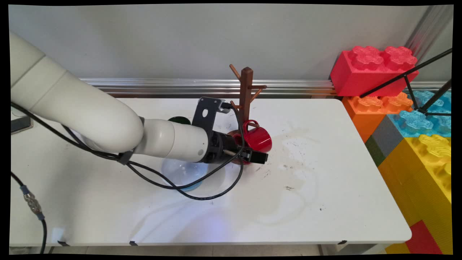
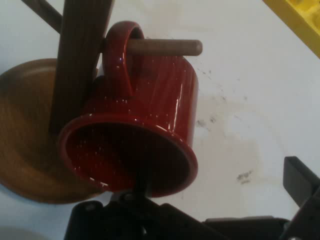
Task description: Pick up the red mug from the rack
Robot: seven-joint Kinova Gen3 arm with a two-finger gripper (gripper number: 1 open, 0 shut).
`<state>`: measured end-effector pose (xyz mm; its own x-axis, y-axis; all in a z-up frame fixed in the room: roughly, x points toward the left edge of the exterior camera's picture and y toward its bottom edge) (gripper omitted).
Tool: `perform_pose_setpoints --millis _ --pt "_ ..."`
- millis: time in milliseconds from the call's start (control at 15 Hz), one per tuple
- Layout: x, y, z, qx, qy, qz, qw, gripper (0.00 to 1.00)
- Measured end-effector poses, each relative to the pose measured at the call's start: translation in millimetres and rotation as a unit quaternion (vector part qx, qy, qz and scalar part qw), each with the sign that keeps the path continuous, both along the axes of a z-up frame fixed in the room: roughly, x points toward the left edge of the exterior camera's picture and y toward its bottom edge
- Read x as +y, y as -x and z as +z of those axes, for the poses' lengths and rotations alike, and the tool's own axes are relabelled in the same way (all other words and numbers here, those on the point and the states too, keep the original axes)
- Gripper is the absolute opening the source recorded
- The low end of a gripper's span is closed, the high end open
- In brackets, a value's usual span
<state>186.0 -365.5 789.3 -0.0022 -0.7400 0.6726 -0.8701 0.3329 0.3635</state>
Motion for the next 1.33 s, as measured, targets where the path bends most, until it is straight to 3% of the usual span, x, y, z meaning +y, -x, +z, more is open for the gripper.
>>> perform_pose_setpoints --millis 1333 --pt "-20 17 -29 0.047 0.000 0.024 0.9986 1.00"
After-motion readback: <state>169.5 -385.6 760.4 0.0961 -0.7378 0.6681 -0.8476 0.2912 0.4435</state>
